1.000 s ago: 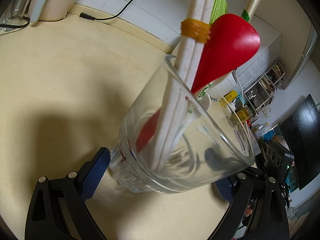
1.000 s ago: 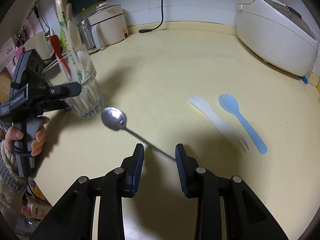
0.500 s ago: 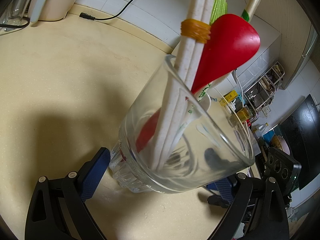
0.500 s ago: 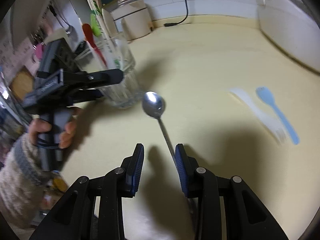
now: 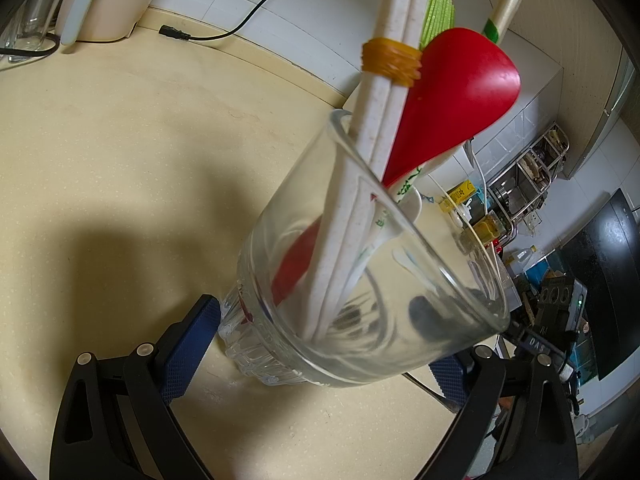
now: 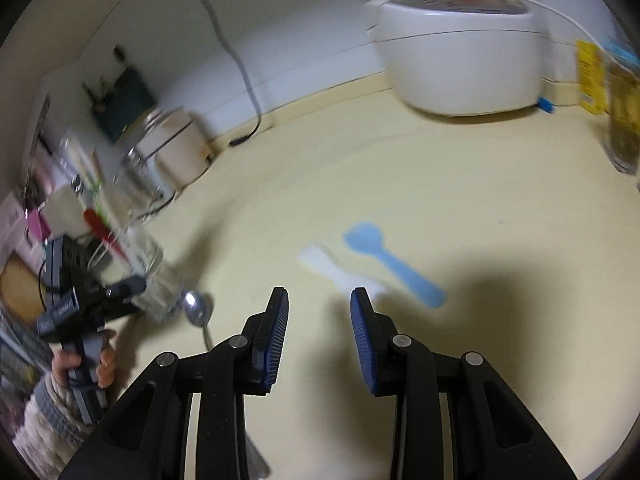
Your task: Organize utensils
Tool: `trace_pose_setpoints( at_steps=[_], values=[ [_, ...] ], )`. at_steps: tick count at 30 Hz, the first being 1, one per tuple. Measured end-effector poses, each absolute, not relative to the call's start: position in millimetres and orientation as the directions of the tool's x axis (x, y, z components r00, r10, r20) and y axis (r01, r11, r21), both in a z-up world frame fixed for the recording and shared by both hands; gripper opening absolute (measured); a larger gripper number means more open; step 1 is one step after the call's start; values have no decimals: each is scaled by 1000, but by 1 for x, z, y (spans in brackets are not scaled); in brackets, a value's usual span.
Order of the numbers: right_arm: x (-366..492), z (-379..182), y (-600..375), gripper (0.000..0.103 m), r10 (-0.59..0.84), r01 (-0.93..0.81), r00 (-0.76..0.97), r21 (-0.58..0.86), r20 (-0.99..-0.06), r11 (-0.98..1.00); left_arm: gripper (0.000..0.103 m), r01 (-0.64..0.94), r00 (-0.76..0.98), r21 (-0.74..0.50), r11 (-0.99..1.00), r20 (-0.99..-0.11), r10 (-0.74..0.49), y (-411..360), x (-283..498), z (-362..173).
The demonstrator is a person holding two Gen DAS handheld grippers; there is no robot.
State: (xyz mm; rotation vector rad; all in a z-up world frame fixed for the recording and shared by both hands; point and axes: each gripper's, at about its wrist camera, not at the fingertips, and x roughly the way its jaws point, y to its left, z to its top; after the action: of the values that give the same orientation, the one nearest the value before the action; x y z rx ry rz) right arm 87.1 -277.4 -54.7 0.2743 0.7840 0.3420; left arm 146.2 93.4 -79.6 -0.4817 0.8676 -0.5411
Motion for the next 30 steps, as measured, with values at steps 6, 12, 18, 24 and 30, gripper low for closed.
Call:
trace_pose_setpoints(
  at_steps=[6, 12, 18, 24, 30],
  values=[
    [89, -54, -283, 33, 403, -194, 650, 372, -644, 908, 97, 245, 531, -596, 764, -577, -621, 94, 146, -80],
    [83, -59, -251, 33, 455, -286, 600, 354, -659, 890, 97, 245, 531, -596, 764, -577, -621, 94, 146, -80],
    [82, -63, -202, 33, 461, -391, 546, 274, -700, 879, 97, 245, 531, -596, 764, -577, -621, 94, 146, -80],
    [92, -60, -143, 33, 439, -520, 517, 137, -735, 843, 97, 245, 531, -596, 764, -577, -621, 94, 146, -80],
    [97, -71, -100, 33, 359, -591, 510, -15, -782, 807, 97, 245, 531, -596, 764, -577, -621, 93, 146, -80]
  ],
)
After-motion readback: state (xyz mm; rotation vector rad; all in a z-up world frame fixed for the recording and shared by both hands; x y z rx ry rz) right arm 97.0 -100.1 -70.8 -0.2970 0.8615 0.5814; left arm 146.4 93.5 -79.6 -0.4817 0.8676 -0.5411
